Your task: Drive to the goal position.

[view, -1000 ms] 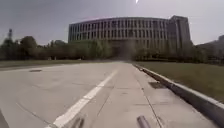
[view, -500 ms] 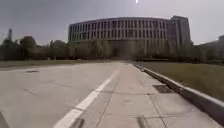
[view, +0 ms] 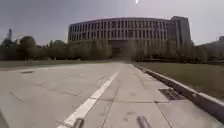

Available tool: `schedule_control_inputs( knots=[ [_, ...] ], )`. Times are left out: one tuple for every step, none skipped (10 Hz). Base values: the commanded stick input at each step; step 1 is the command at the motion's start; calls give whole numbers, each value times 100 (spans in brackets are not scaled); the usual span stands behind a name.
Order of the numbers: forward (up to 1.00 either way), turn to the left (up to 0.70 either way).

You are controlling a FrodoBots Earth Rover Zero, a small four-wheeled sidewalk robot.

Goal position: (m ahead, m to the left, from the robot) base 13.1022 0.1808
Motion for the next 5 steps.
schedule_control_inputs(
  knots=[
    [70, 0],
    [70, 0],
    [70, 0],
    [70, 0],
    [70, 0]
  ],
)
